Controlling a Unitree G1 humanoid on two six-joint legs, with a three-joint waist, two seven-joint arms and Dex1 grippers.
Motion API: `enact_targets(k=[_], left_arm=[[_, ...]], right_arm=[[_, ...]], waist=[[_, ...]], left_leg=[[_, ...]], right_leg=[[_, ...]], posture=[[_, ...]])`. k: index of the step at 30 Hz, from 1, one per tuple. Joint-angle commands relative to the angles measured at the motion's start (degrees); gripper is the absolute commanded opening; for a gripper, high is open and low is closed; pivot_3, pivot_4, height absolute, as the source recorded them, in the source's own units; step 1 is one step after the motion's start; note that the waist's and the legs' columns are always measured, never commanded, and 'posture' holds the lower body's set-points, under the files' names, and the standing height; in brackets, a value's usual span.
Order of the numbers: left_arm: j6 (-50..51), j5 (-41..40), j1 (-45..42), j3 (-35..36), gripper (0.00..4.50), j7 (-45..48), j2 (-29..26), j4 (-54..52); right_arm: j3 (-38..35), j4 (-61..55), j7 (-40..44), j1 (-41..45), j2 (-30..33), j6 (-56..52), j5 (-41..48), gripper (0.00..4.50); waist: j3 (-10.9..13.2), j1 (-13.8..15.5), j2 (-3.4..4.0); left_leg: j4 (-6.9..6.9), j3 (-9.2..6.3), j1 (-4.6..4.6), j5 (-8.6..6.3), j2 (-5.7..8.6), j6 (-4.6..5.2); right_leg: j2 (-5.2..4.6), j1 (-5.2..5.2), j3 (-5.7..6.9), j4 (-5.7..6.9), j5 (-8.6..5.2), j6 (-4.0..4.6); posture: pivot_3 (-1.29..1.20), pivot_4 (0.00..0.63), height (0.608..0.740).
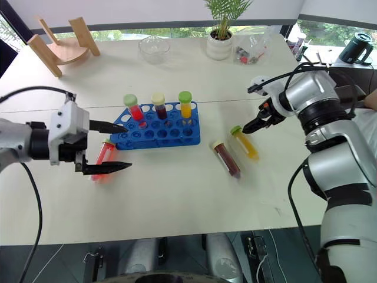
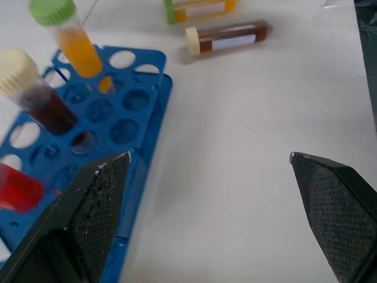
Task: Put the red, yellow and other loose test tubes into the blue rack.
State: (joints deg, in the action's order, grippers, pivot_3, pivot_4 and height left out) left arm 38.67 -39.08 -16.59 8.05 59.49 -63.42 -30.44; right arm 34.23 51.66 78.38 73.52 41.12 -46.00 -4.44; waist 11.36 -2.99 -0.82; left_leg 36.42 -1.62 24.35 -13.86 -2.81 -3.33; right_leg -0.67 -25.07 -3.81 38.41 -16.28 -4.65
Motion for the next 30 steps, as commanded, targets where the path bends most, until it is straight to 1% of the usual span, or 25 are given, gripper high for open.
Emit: enact_targets(k=[1, 5, 7, 8, 9, 10, 13, 14, 16, 17, 18, 20, 22, 24, 25, 27, 30], left_arm=[[-0.3, 0.91, 2.37, 1.87, 4.48, -1.77, 0.68, -2.58], [-0.42, 1.53, 4.16, 1.87, 4.48, -3.14, 1.79, -3.26], [-0.59, 2.02, 4.53, 1.39, 4.48, -3.76, 2.31, -3.37], [-0.73, 2.3, 4.85, 1.22, 4.5, -3.9, 2.44, -3.42], [-0.89, 2.53, 5.31, 1.27, 4.5, -3.86, 2.48, -3.39], [-1.02, 2.84, 5.75, 1.43, 4.5, -3.73, 2.4, -3.21], [-1.4, 3.63, 6.28, 1.74, 4.5, -3.44, 2.3, -2.32], [-1.65, 3.97, 6.34, 1.69, 4.5, -3.23, 2.23, -1.9], [-2.17, 4.65, 6.24, 1.51, 4.5, -2.73, 2.14, -1.07], [-2.41, 4.91, 6.4, 1.63, 4.5, -2.32, 1.97, -0.38], [-2.74, 5.22, 6.85, 2.02, 4.5, -1.75, 1.7, 0.43], [-3.21, 5.52, 7.55, 3.03, 4.5, -0.48, 1.22, 2.68], [-3.29, 5.15, 7.7, 4.2, 4.5, 0.78, 0.96, 5.41], [-3.88, 5.53, 7.7, 4.82, 4.5, 2.32, 0.38, 8.26], [-4.24, 5.83, 7.75, 4.97, 4.5, 3.04, 0.06, 9.37], [-4.57, 5.98, 7.39, 5.11, 4.5, 4.41, -0.52, 11.64], [-4.62, 5.73, 6.09, 5.05, 4.5, 6.2, -1.24, 14.46]], right_arm=[[-0.12, 1.18, 1.66, 1.6, -1.39, 0.88, -2.76, 4.5], [0.23, 1.54, 1.4, 0.04, -3.73, 2.93, -5.23, 4.5], [-0.16, 2.81, -1.28, -0.75, -5.02, 5.15, -6.7, 4.5], [-0.18, 3.31, -2.47, -1.24, -5.39, 6.45, -7.5, 3.96], [0.04, 3.25, -2.92, -1.9, -5.4, 7.63, -8.32, 3.63], [0.24, 2.87, -2.97, -2.63, -5.13, 8.63, -9.1, 3.17], [-0.23, 0.81, -1.5, -4.43, -4.12, 8.74, -9.94, 1.59], [-0.62, -0.22, -0.87, -5.07, -3.8, 7.83, -9.86, 1.28], [-2.02, -4.9, 0.22, -7.53, -2.03, 8.05, -9.09, 1.27], [-3.51, -8.3, -0.71, -9.17, -0.96, 10.36, -8.5, 1.27], [-5.69, -11.92, -2.64, -10.77, -0.34, 12.98, -7.6, 1.27], [-12.58, -19.99, -6.1, -13.03, -1.0, 16.44, -3.4, 1.27], [-22.21, -29.13, -10.93, -14.4, -5.19, 16.33, 3.53, 1.27], [-31.02, -38.87, -16.91, -16.18, -10.62, 13.86, 10.29, 1.27], [-33.97, -43.22, -19.06, -17.2, -12.68, 11.52, 13.0, 1.27], [-39.38, -53.26, -24.78, -20.74, -17.37, 6.85, 18.04, 1.27], [-43.51, -63.86, -34.23, -26.27, -23.99, 5.18, 21.68, 1.27]], waist=[[0.0, 0.02, 0.0], [0.0, 0.22, 0.0], [0.0, 0.34, 0.0], [0.0, 0.43, 0.0], [-0.02, 0.43, -0.03], [-0.03, 0.43, -0.05], [-0.05, 0.5, -0.07], [-0.05, 0.52, -0.08], [-0.05, 0.64, -0.09], [-0.07, 0.73, -0.11], [-0.08, 0.8, -0.13], [-0.09, 0.59, -0.14], [-0.05, -0.31, -0.16], [-0.02, -1.55, -0.14], [-0.02, -1.88, -0.14], [-0.04, -1.58, -0.14], [-0.12, -0.27, -0.28]], left_leg=[[0.09, -0.01, -0.03, 0.0, 0.0, 0.0], [0.41, -0.05, -0.07, -0.02, 0.0, 0.03], [0.52, -0.04, -0.07, -0.03, 0.0, 0.05], [0.57, -0.05, -0.07, -0.03, 0.0, 0.05], [0.61, -0.06, -0.07, -0.03, 0.01, 0.05], [0.62, -0.07, -0.08, -0.03, 0.01, 0.05], [0.66, -0.08, -0.12, -0.03, 0.02, 0.04], [0.65, -0.09, -0.18, -0.03, 0.02, 0.05], [0.63, -0.12, -0.27, -0.03, 0.02, 0.05], [0.63, -0.12, -0.29, -0.03, 0.02, 0.05], [0.63, -0.14, -0.3, -0.03, 0.02, 0.05], [0.65, -0.12, -0.33, -0.04, 0.02, 0.06], [0.68, -0.09, -0.37, -0.04, 0.02, 0.05], [0.68, -0.01, -0.55, -0.03, -0.01, 0.05], [0.63, 0.01, -0.72, -0.03, -0.03, 0.05], [0.46, -0.11, -0.87, -0.03, -0.05, 0.05], [0.44, -0.25, -0.86, -0.03, -0.11, 0.05]], right_leg=[[0.0, 0.07, 0.0, 0.04, 0.01, -0.02], [0.01, 0.23, -0.01, 0.14, 0.05, -0.08], [0.01, 0.25, -0.01, 0.21, 0.06, -0.1], [0.01, 0.25, -0.01, 0.27, 0.06, -0.11], [0.01, 0.25, -0.01, 0.32, 0.06, -0.11], [0.01, 0.27, -0.01, 0.35, 0.06, -0.11], [0.01, 0.29, -0.01, 0.42, 0.06, -0.1], [0.02, 0.34, -0.01, 0.43, 0.06, -0.1], [0.02, 0.43, 0.0, 0.43, 0.05, -0.1], [0.02, 0.45, 0.01, 0.43, 0.05, -0.1], [0.02, 0.47, 0.02, 0.43, 0.05, -0.1], [0.02, 0.5, 0.01, 0.43, 0.04, -0.1], [0.02, 0.51, -0.02, 0.48, 0.05, -0.11], [0.07, 0.5, -0.14, 0.69, 0.06, -0.11], [0.12, 0.5, -0.24, 0.81, 0.06, -0.09], [0.21, 0.52, -0.24, 1.04, -0.01, 0.04], [0.24, 0.61, -0.04, 1.04, -0.17, 0.15]], posture=[[0.0, 0.15, 0.74], [0.0, 0.15, 0.74], [0.0, 0.15, 0.74], [0.0, 0.15, 0.74], [0.0, 0.15, 0.74], [0.0, 0.15, 0.74], [0.0, 0.15, 0.74], [0.0, 0.15, 0.74], [0.0, 0.15, 0.74], [0.0, 0.15, 0.74], [0.0, 0.15, 0.74], [0.0, 0.15, 0.74], [0.0, 0.15, 0.74], [0.0, 0.15, 0.74], [0.0, 0.15, 0.74], [0.0, 0.15, 0.74], [0.0, 0.15, 0.74]])
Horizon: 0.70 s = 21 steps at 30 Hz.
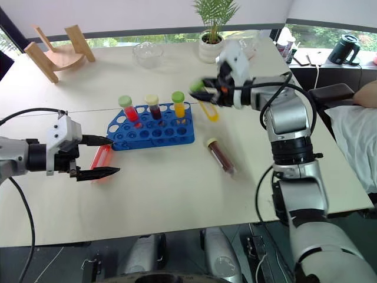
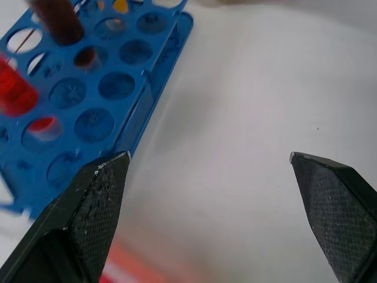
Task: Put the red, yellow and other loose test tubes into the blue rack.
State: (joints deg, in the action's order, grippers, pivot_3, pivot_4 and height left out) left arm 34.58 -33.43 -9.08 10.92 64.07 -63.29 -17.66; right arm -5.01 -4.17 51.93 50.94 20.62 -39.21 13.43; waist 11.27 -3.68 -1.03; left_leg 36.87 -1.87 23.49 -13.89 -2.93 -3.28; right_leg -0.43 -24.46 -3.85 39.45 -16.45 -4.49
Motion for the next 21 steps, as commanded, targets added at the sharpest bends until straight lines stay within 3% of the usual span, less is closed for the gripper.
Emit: enact_targets(k=[1, 3, 9, 21], left_arm=[[-0.49, 0.15, -2.47, 1.74, 4.5, 1.99, -1.56, 2.48], [-0.45, 0.47, -4.54, 0.8, 4.5, 2.61, -1.81, 3.92], [0.09, 1.95, -9.8, -2.41, 4.5, 4.24, -2.03, 6.42], [-0.1, 4.94, -15.66, -5.91, 4.5, 7.49, -1.77, 10.34]], right_arm=[[-5.02, -10.32, -12.35, -5.72, -6.79, 0.11, 3.58, 1.27], [-4.85, -13.09, -19.63, -9.24, -11.79, 3.25, 2.3, 1.27], [2.2, -15.65, -30.61, -20.26, -19.55, 15.32, -3.49, 1.27], [8.39, -5.28, -31.4, -23.81, -19.56, 27.16, -5.69, 1.27]], waist=[[-0.04, 0.73, -0.06], [-0.04, 1.2, -0.07], [-0.05, 1.09, -0.08], [-0.04, 0.45, -0.07]], left_leg=[[0.03, 0.01, 0.0, 0.0, 0.01, 0.0], [0.08, 0.15, 0.03, 0.0, 0.1, -0.01], [0.16, 0.21, 0.06, 0.01, 0.12, -0.03], [0.07, 0.2, 0.03, 0.0, 0.1, -0.02]], right_leg=[[-0.05, 0.03, 0.04, -0.01, -0.04, -0.02], [-0.17, 0.06, -0.02, -0.09, -0.03, -0.06], [-0.15, 0.06, -0.11, -0.12, 0.01, -0.13], [-0.12, 0.03, -0.11, -0.1, 0.0, -0.13]], posture=[[0.0, 0.15, 0.74], [0.0, 0.15, 0.74], [0.0, 0.15, 0.74], [0.0, 0.15, 0.74]])
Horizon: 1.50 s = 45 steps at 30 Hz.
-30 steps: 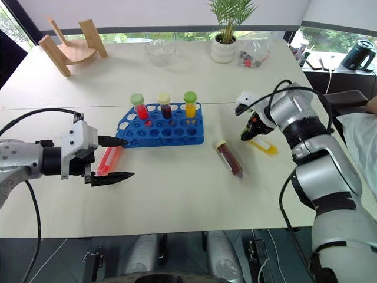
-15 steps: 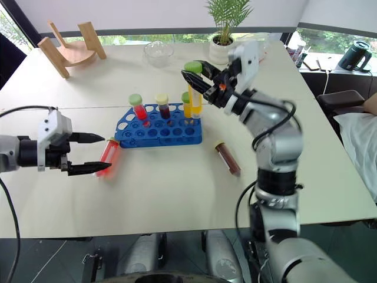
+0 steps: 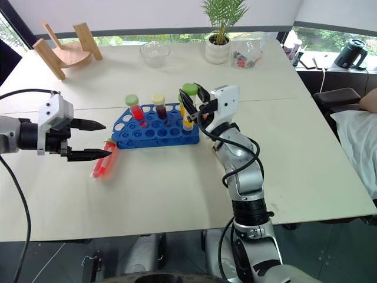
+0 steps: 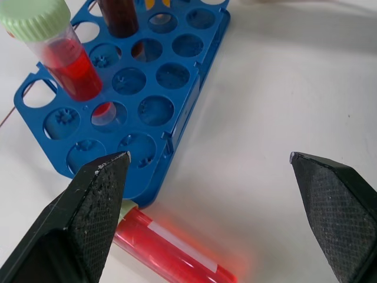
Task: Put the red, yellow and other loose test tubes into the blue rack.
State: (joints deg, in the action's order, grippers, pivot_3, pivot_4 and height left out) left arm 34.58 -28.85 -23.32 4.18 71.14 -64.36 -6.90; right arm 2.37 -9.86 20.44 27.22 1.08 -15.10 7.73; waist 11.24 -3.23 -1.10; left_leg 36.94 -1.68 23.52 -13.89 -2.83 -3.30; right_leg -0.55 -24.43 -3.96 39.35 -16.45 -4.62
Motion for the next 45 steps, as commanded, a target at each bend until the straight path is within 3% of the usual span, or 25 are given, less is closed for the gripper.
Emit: enact_targets(k=[1, 16, 23, 29, 30, 31, 33, 36, 40, 42, 45], left_arm=[[-0.02, 0.41, -1.39, 0.83, 4.5, 0.37, -0.64, -0.53], [1.65, 0.04, -0.02, 1.73, 4.5, -1.29, -0.28, -2.42], [1.98, -0.2, 0.18, 2.07, 4.5, -1.44, -0.43, -2.75], [1.8, -0.15, -0.69, 1.05, 4.5, -1.56, 0.71, -2.45], [1.82, -0.26, -0.79, 0.85, 4.5, -1.63, 1.15, -2.75], [1.83, -0.36, -0.88, 0.69, 4.5, -1.68, 1.56, -3.08], [2.07, -0.77, -0.99, 0.6, 4.5, -1.72, 2.35, -4.13], [2.56, -1.81, -0.72, 0.86, 4.5, -0.87, 2.39, -7.07], [1.48, -2.21, 0.8, 0.94, 4.5, 0.17, 1.89, -11.72], [0.57, -0.9, 1.0, 0.1, 4.5, -1.5, 2.5, -14.34], [1.0, -0.75, 2.34, 0.71, 4.5, -3.8, 2.81, -18.83]], right_arm=[[1.38, 1.18, 0.25, -0.26, 0.16, 3.84, -0.22, 1.27], [3.07, 11.56, -0.89, 0.09, 2.04, 17.07, -4.15, 1.27], [4.14, 11.3, -0.98, -1.86, 2.22, 18.76, -5.17, 1.27], [5.31, 5.65, 0.02, -4.36, 3.07, 15.48, -4.69, 4.12], [5.29, 3.42, 0.55, -4.52, 3.78, 13.79, -4.36, 4.43], [5.08, 1.07, 1.04, -4.55, 4.56, 11.99, -3.89, 4.43], [3.75, -4.49, 2.51, -4.02, 7.09, 6.87, -1.97, 4.43], [-1.26, -12.17, 8.47, -0.44, 16.28, -6.99, 5.63, 4.43], [-4.46, -10.07, 21.62, 10.25, 36.3, -38.91, 19.99, 4.43], [3.36, -5.81, 29.64, 16.51, 46.21, -49.94, 21.45, 4.43], [16.08, 0.87, 38.51, 24.8, 54.64, -57.68, 20.22, 4.43]], waist=[[0.0, -0.03, 0.0], [-0.01, -0.08, -0.01], [-0.01, -0.08, -0.01], [0.0, -0.06, -0.01], [-0.01, -0.14, -0.01], [0.0, -0.16, -0.01], [0.0, -0.06, -0.01], [0.01, 0.56, 0.0], [0.04, 0.86, 0.04], [0.05, 0.8, 0.07], [0.06, 0.51, 0.08]], left_leg=[[0.0, 0.0, 0.0, 0.0, 0.0, 0.0], [0.02, 0.0, 0.0, 0.0, 0.0, 0.0], [0.02, -0.01, 0.0, 0.0, 0.0, 0.0], [0.02, -0.01, 0.0, 0.0, 0.0, 0.0], [0.02, -0.01, 0.0, 0.0, 0.0, 0.0], [0.03, -0.01, 0.0, 0.0, 0.0, 0.0], [0.04, -0.01, 0.0, 0.0, 0.0, 0.0], [0.05, -0.01, 0.02, 0.0, 0.01, 0.0], [0.14, 0.01, -0.02, 0.0, 0.02, 0.0], [0.1, 0.01, -0.05, 0.0, 0.01, 0.02], [0.05, 0.03, -0.1, -0.07, -0.03, 0.15]], right_leg=[[0.0, 0.0, 0.0, 0.0, 0.0, 0.0], [-0.01, 0.01, 0.0, 0.0, 0.0, 0.0], [-0.01, 0.01, 0.0, 0.0, 0.0, 0.0], [0.0, 0.02, 0.0, 0.0, 0.0, 0.0], [0.0, 0.02, 0.0, 0.0, 0.0, 0.0], [0.0, 0.02, -0.01, 0.0, 0.0, 0.0], [0.0, 0.02, -0.01, 0.01, 0.0, 0.0], [-0.02, 0.02, -0.01, 0.0, 0.0, -0.01], [-0.05, 0.12, -0.02, -0.04, -0.01, 0.0], [-0.03, 0.13, -0.02, -0.06, -0.02, 0.02], [0.02, 0.11, -0.06, -0.12, -0.08, 0.12]], posture=[[0.0, 0.15, 0.74], [0.0, 0.15, 0.74], [0.0, 0.15, 0.74], [0.0, 0.15, 0.74], [0.0, 0.15, 0.74], [0.0, 0.15, 0.74], [0.0, 0.15, 0.74], [0.0, 0.15, 0.74], [0.0, 0.15, 0.74], [0.0, 0.15, 0.74], [0.0, 0.15, 0.74]])
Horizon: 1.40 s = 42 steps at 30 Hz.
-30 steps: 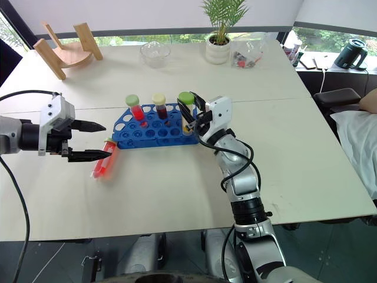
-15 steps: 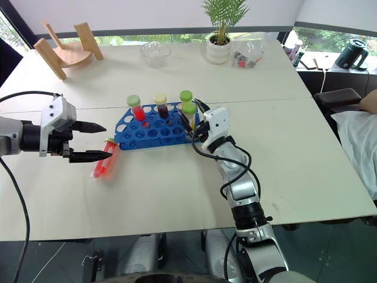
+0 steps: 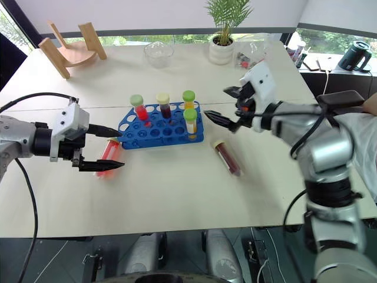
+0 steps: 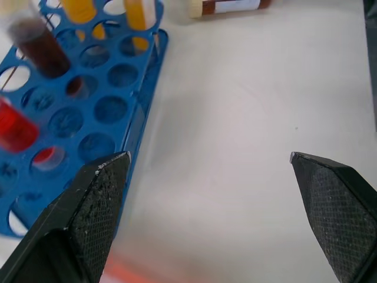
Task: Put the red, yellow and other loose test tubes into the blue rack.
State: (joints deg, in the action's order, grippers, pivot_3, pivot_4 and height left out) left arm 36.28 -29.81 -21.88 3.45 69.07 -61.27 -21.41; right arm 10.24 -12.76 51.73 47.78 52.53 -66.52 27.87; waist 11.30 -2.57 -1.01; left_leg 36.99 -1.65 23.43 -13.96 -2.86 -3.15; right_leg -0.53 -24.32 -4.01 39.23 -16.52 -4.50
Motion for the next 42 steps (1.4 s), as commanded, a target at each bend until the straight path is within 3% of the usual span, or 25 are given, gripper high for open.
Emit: enact_targets(k=[1, 5, 9, 13, 19, 22, 24, 26, 27, 28, 30, 35, 38, 40, 42], left_arm=[[-0.47, 0.16, 1.92, 1.96, 4.5, -2.34, -0.39, -5.72], [-0.11, 0.74, 5.17, 3.06, 4.5, -5.53, -0.05, -9.12], [1.85, -0.47, 8.14, 4.35, 4.5, -10.01, 1.84, -13.06], [4.29, -1.31, 10.02, 4.36, 4.5, -13.8, 3.47, -16.49], [5.36, -1.69, 13.29, 5.74, 4.5, -16.64, 3.93, -18.63], [5.57, -1.89, 13.51, 5.51, 4.5, -17.28, 3.93, -18.82], [5.38, -1.7, 13.32, 5.01, 4.5, -17.58, 4.02, -18.48], [5.12, -1.62, 13.24, 4.92, 4.5, -17.56, 3.98, -17.98], [5.0, -1.61, 13.2, 4.97, 4.5, -17.47, 3.93, -17.72], [4.73, -1.53, 13.33, 5.1, 4.5, -17.27, 3.84, -17.35], [3.99, -1.26, 13.58, 5.31, 4.5, -16.64, 3.61, -16.25], [2.46, -2.34, 14.05, 10.56, 4.5, -12.81, 1.95, -9.25], [0.65, -1.85, 14.06, 13.32, 4.5, -9.18, -0.22, -1.53], [-2.63, 1.98, 14.67, 11.74, 4.5, -7.24, -2.85, 2.62], [-1.67, 0.61, 11.0, 10.32, 4.5, -7.1, -2.37, 4.58]], right_arm=[[11.13, 6.33, 9.09, 6.95, 3.72, -7.92, -0.12, 4.43], [19.64, 14.45, 13.48, 14.16, 2.44, -9.56, -2.74, 4.43], [23.73, 20.68, 13.75, 17.68, -1.02, -12.67, -4.16, 4.43], [25.69, 24.37, 13.11, 18.06, -3.84, -13.16, -5.67, 4.43], [29.06, 29.41, 5.78, 13.88, -12.15, -9.38, -12.08, 4.43], [29.82, 27.91, 5.05, 12.13, -12.7, -7.47, -14.04, 3.69], [30.99, 24.59, 5.71, 9.53, -10.85, -6.54, -14.92, 2.74], [31.28, 21.12, 6.42, 7.05, -8.54, -5.63, -15.75, 1.39], [30.9, 19.97, 6.56, 6.24, -7.75, -5.53, -15.97, 1.18], [30.38, 19.26, 6.46, 5.78, -7.42, -5.62, -16.04, 0.94], [26.93, 18.79, 5.86, 5.43, -7.9, -2.17, -16.36, 0.94], [5.63, 8.6, 10.67, 5.8, -14.34, 8.13, -3.5, 0.94], [-7.1, -1.46, -0.05, 1.87, -25.94, 16.49, 1.28, 0.94], [-7.84, -6.24, -9.31, -1.77, -32.4, 23.36, -3.1, 0.94], [-5.57, -9.97, -13.27, -6.64, -36.92, 30.59, -6.23, 0.94]], waist=[[-0.01, -0.33, -0.01], [0.02, -1.04, 0.03], [0.02, -1.07, 0.02], [0.01, -0.97, 0.01], [-0.16, -1.27, -0.25], [-0.31, -1.49, -0.5], [-0.37, -1.4, -0.6], [-0.47, -1.09, -0.66], [-0.47, -0.97, -0.67], [-0.48, -0.89, -0.68], [-0.53, -0.68, -0.73], [-0.39, -1.56, -0.55], [-0.28, -1.71, -0.34], [-0.3, -1.35, -0.38], [-0.32, -0.39, -0.42]], left_leg=[[-0.02, 0.02, 0.0, -0.03, 0.0, 0.05], [0.03, 0.09, 0.02, -0.24, -0.01, 0.42], [0.05, 0.1, 0.11, -0.26, 0.01, 0.44], [0.07, 0.09, 0.12, -0.26, 0.02, 0.44], [0.1, 0.09, 0.08, -0.26, 0.02, 0.44], [0.11, 0.07, -0.11, -0.26, -0.01, 0.44], [0.17, 0.08, -0.19, -0.25, 0.01, 0.42], [0.2, 0.04, -0.25, -0.25, 0.03, 0.41], [0.2, 0.05, -0.28, -0.25, 0.03, 0.41], [0.17, 0.03, -0.28, -0.25, 0.03, 0.41], [0.14, 0.0, -0.29, -0.26, 0.03, 0.42], [0.1, 0.03, -0.16, -0.26, 0.01, 0.43], [0.01, 0.01, -0.06, -0.26, -0.04, 0.43], [-0.04, -0.16, -0.03, -0.26, -0.1, 0.43], [-0.13, -0.17, 0.02, -0.26, -0.07, 0.42]], right_leg=[[0.0, 0.0, -0.02, -0.03, -0.01, 0.01], [0.02, -0.07, -0.07, -0.03, -0.04, -0.07], [-0.02, -0.12, -0.07, -0.03, -0.05, -0.1], [-0.03, -0.11, -0.07, -0.04, -0.05, -0.1], [-0.03, -0.08, -0.07, -0.01, -0.04, -0.11], [0.0, 0.12, -0.07, -0.01, -0.04, -0.1], [-0.02, 0.25, -0.06, -0.02, -0.05, -0.09], [-0.03, 0.37, -0.05, -0.04, -0.07, -0.08], [-0.03, 0.4, -0.05, -0.04, -0.08, -0.08], [-0.03, 0.42, -0.03, -0.08, -0.08, -0.09], [-0.03, 0.44, 0.0, -0.08, -0.09, -0.13], [-0.02, 0.25, -0.01, -0.07, -0.08, -0.14], [0.08, -0.07, -0.06, 0.12, -0.04, -0.11], [0.17, -0.07, 0.05, 0.15, -0.09, -0.02], [0.06, -0.06, 0.15, 0.06, -0.16, -0.01]], posture=[[0.0, 0.15, 0.74], [0.0, 0.15, 0.74], [0.0, 0.15, 0.74], [0.0, 0.15, 0.74], [0.0, 0.15, 0.74], [0.0, 0.15, 0.74], [0.0, 0.15, 0.74], [0.0, 0.15, 0.74], [0.0, 0.15, 0.74], [0.0, 0.15, 0.74], [0.0, 0.15, 0.74], [0.0, 0.15, 0.74], [0.0, 0.15, 0.74], [0.0, 0.15, 0.74], [0.0, 0.15, 0.74]])
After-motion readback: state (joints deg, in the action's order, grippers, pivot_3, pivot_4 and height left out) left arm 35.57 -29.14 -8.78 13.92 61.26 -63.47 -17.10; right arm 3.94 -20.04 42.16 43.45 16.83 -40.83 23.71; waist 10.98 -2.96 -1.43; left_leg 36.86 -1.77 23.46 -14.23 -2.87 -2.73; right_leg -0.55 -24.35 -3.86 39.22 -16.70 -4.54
